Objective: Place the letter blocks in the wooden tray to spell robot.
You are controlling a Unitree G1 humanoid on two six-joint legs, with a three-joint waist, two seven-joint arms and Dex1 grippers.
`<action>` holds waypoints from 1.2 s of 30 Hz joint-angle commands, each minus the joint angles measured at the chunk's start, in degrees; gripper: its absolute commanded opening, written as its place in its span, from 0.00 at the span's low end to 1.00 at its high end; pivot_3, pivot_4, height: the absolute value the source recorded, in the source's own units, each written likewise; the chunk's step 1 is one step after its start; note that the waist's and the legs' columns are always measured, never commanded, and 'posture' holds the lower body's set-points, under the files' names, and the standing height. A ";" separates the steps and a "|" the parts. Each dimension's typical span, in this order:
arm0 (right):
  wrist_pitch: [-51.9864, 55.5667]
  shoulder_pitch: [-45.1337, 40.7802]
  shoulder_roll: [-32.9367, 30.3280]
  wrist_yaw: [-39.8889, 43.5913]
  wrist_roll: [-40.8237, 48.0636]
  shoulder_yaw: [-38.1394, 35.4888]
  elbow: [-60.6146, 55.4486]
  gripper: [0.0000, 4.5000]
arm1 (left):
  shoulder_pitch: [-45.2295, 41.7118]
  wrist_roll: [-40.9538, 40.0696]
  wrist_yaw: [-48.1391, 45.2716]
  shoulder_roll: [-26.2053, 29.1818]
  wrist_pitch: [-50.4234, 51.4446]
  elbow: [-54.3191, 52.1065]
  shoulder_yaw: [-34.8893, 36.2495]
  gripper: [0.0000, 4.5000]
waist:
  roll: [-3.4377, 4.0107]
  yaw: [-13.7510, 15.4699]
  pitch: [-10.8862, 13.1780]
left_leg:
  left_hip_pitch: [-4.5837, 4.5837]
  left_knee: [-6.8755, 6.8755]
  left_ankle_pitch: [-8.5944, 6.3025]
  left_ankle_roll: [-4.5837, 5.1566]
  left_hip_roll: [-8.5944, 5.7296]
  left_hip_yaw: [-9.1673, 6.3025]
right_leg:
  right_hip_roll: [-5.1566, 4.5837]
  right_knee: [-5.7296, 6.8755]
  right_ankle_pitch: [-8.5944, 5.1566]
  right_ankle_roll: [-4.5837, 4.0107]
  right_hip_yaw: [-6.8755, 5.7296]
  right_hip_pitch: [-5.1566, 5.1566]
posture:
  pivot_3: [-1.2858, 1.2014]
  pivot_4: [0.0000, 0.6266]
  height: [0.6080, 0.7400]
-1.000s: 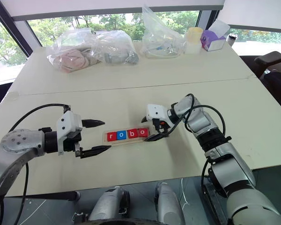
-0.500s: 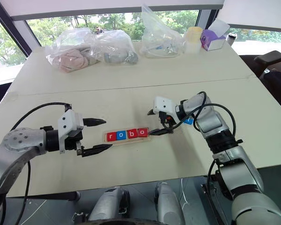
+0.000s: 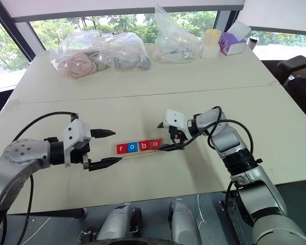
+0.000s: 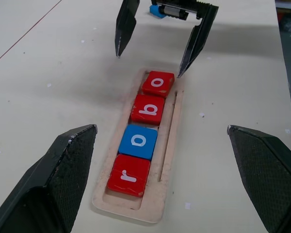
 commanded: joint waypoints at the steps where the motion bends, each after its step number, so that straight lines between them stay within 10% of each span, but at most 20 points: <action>1: -2.09 -0.94 0.50 -0.86 -0.54 0.15 1.38 0.98 | -0.10 -0.47 0.06 0.33 -0.47 -1.21 0.97 1.00 | 0.00 0.01 0.00 | 0.00 0.00 0.00 0.00 0.00 0.00 | 0.00 0.00 0.00 0.00 0.00 0.00 | 0.52 0.24 1.00; 36: -7.58 -2.57 -1.46 -4.83 -2.29 -2.08 6.82 0.98 | 2.10 -0.13 -2.70 2.21 -2.61 -0.06 2.45 1.00 | 0.01 -0.06 0.01 | -0.05 0.00 0.00 0.00 0.00 0.01 | 0.00 -0.01 -0.01 0.00 0.00 -0.04 | 0.52 0.24 1.00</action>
